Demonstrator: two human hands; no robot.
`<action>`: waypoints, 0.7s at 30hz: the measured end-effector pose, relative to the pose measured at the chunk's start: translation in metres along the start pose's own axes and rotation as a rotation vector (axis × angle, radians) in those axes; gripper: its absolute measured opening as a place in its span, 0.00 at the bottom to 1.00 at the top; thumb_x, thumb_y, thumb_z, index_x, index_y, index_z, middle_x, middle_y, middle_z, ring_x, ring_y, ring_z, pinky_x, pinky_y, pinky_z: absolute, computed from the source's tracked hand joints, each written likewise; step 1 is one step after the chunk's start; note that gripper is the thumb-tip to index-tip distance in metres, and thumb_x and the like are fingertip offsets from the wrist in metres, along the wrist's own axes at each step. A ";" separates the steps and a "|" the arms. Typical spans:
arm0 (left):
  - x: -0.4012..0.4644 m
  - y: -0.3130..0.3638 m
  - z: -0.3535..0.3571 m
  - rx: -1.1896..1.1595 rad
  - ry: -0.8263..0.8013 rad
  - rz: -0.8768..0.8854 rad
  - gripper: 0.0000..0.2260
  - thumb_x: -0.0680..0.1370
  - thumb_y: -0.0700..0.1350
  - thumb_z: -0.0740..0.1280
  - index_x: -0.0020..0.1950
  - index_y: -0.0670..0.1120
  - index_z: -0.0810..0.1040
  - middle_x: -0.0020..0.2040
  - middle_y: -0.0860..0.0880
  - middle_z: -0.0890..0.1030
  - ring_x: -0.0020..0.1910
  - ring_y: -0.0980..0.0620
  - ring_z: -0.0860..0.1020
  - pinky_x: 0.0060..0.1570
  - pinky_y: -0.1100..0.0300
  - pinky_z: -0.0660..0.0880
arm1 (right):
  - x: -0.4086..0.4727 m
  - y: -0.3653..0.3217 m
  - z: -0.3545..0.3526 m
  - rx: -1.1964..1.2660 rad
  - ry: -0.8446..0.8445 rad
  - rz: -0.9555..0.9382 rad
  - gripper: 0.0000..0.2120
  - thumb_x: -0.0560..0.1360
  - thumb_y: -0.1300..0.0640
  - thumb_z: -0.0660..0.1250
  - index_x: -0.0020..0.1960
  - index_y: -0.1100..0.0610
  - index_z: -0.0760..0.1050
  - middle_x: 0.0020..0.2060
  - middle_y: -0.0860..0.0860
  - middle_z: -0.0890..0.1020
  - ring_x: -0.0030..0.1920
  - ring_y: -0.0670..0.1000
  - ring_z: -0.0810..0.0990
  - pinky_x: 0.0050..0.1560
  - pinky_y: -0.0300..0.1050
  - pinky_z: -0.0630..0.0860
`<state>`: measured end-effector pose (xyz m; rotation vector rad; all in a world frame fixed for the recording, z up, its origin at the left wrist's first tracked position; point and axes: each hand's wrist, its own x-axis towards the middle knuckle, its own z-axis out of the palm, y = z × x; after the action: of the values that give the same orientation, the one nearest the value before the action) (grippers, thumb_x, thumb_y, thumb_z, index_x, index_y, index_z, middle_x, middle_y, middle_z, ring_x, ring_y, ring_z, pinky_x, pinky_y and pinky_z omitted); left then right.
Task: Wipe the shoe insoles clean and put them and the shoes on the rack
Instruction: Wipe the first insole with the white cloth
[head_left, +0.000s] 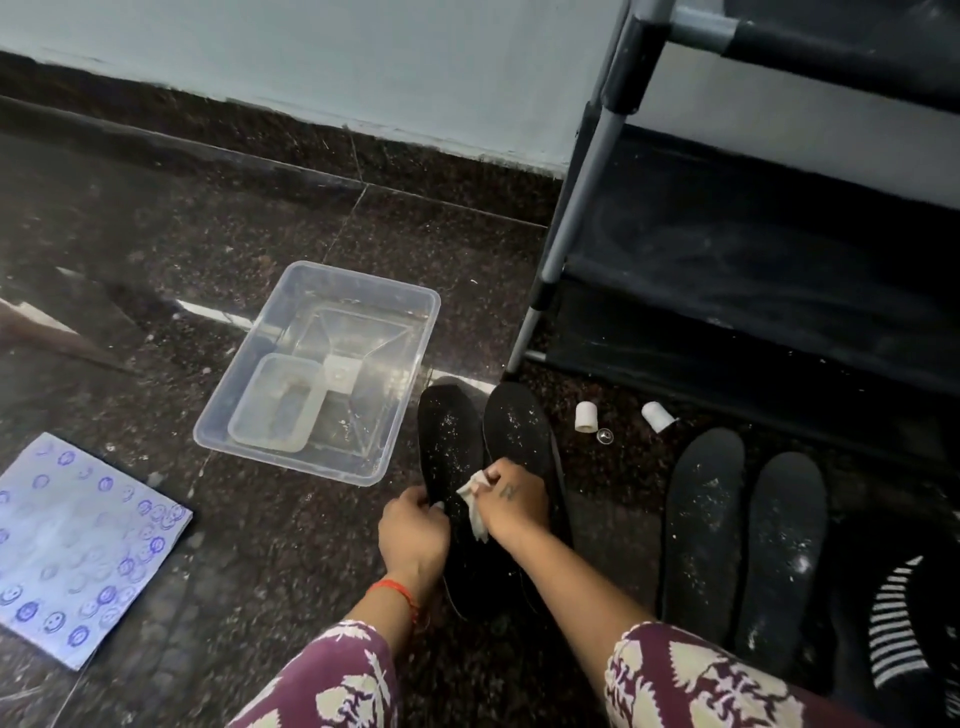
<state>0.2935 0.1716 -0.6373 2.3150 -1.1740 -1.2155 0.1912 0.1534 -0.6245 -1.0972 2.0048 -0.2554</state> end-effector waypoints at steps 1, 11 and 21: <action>-0.002 0.001 -0.001 -0.018 -0.008 -0.006 0.11 0.76 0.40 0.65 0.57 0.42 0.80 0.53 0.40 0.82 0.56 0.41 0.78 0.51 0.57 0.71 | -0.002 0.000 -0.003 0.023 -0.006 0.009 0.08 0.76 0.55 0.64 0.51 0.57 0.78 0.52 0.55 0.81 0.53 0.54 0.79 0.44 0.36 0.70; -0.035 0.034 -0.043 -0.239 -0.186 0.032 0.03 0.74 0.39 0.69 0.47 0.45 0.80 0.31 0.51 0.77 0.33 0.50 0.75 0.38 0.60 0.69 | -0.038 -0.021 -0.066 0.138 -0.023 0.004 0.09 0.74 0.55 0.66 0.50 0.58 0.79 0.50 0.53 0.82 0.48 0.50 0.78 0.45 0.37 0.71; -0.101 0.118 -0.132 -0.472 -0.442 0.064 0.07 0.77 0.32 0.63 0.41 0.40 0.73 0.31 0.48 0.75 0.23 0.56 0.73 0.21 0.68 0.69 | -0.116 -0.080 -0.155 0.286 0.113 -0.093 0.07 0.72 0.54 0.69 0.43 0.58 0.81 0.42 0.52 0.83 0.45 0.50 0.80 0.47 0.43 0.75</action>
<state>0.3022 0.1580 -0.4343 1.7027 -0.9356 -1.8102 0.1591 0.1653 -0.4175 -1.0108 1.9431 -0.6449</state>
